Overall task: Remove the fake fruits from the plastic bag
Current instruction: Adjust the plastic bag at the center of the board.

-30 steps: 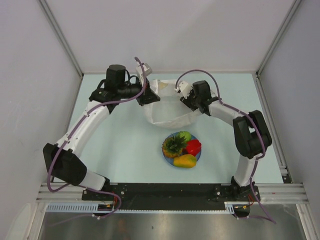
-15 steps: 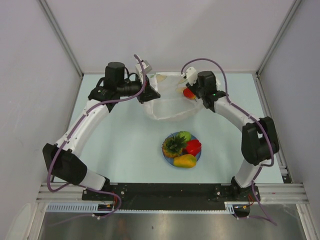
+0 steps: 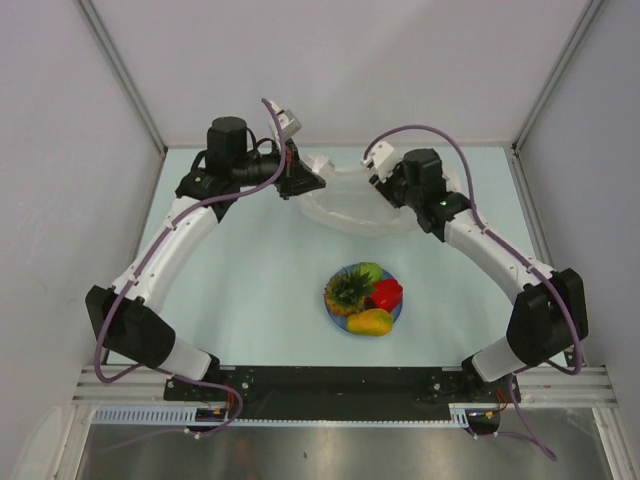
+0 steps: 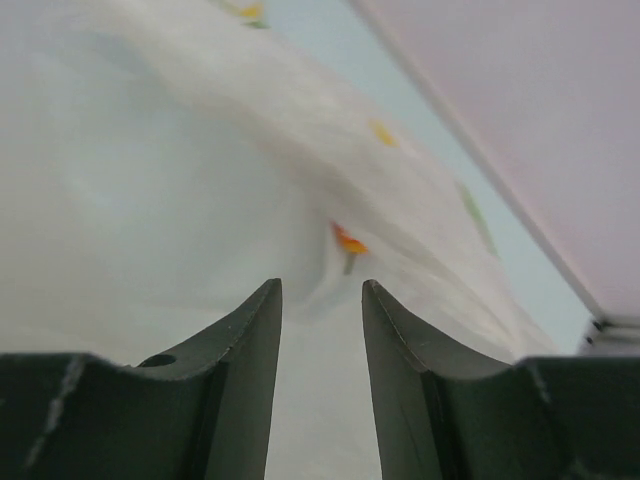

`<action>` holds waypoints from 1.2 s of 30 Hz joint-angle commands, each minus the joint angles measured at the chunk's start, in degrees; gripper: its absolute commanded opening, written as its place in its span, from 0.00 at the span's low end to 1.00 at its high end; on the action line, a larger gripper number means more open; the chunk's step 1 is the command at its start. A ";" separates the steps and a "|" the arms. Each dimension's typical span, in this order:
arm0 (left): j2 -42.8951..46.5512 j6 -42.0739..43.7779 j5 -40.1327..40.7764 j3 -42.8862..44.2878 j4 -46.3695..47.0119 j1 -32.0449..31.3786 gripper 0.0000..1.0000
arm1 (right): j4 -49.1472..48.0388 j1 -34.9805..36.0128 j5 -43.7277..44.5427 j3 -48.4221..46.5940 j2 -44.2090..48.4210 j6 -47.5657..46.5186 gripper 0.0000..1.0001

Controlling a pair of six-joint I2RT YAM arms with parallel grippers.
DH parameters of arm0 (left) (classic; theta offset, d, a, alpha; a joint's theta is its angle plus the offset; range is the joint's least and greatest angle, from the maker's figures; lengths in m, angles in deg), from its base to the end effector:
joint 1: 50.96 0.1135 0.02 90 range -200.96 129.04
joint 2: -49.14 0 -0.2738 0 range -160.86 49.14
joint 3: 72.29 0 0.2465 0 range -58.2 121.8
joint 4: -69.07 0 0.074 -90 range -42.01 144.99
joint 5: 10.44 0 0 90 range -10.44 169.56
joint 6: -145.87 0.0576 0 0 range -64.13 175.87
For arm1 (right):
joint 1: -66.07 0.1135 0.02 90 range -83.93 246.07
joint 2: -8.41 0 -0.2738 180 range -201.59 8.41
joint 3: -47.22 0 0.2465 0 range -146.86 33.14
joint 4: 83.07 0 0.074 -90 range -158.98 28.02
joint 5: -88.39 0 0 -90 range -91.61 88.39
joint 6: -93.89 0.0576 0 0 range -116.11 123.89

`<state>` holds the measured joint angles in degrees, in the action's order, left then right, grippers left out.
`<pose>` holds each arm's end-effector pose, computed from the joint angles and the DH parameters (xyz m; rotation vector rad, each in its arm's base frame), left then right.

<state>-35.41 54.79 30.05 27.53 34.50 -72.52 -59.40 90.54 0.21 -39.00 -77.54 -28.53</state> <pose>0.2973 -0.1646 0.4142 0.9158 1.6971 -1.0839 0.3356 0.1507 0.3355 -0.9254 1.7516 -0.1216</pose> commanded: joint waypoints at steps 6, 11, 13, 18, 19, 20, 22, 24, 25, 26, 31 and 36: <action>-0.09 -1.38 -3.13 4.00 1.60 0.29 0.00 | -1.57 4.01 -5.96 0.86 -6.15 -2.82 0.40; -0.09 -0.24 -3.66 5.41 -0.34 0.38 0.00 | -6.24 2.78 -2.00 0.77 -11.77 -4.04 0.41; 0.00 0.64 -4.01 6.02 -1.57 0.38 0.00 | -8.35 1.73 -1.91 0.51 -14.40 -4.75 0.43; 0.35 5.21 -4.18 6.90 -3.50 0.47 0.00 | -11.78 -0.39 -0.25 -1.42 -19.07 -5.89 0.62; 0.27 5.56 -4.36 6.99 -3.76 0.56 0.00 | -12.48 -0.82 0.45 -2.03 -19.95 -5.81 0.68; 0.18 5.74 -4.53 6.99 -3.94 0.64 0.00 | -14.22 -0.91 1.59 -2.30 -21.52 -5.89 0.72; -0.43 5.74 -4.80 7.08 -4.38 0.73 0.00 | -15.47 -1.44 1.78 -3.09 -23.29 -6.16 0.84; -0.70 5.57 -5.41 6.90 -4.56 0.82 0.00 | -16.44 -2.23 1.69 -5.11 -26.19 -6.16 0.88; -0.87 5.48 -5.68 6.82 -4.73 0.82 0.00 | -16.70 -2.41 1.69 -5.90 -27.24 -6.07 0.89; -1.22 5.48 -5.85 6.81 -4.73 0.82 0.00 | -16.96 -2.76 1.78 -8.17 -28.56 -6.16 0.90; -1.49 5.74 -5.94 6.64 -5.44 0.99 0.00 | -14.69 -3.99 2.65 -17.67 -38.14 -5.55 0.91; -1.05 6.97 -4.36 5.50 -6.40 1.00 0.00 | -11.43 -5.31 4.67 -27.42 -44.73 -5.63 0.82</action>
<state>-37.22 59.53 26.44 32.23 28.29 -72.09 -71.59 86.60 2.29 -59.59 -119.22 -34.28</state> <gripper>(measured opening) 0.009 0.868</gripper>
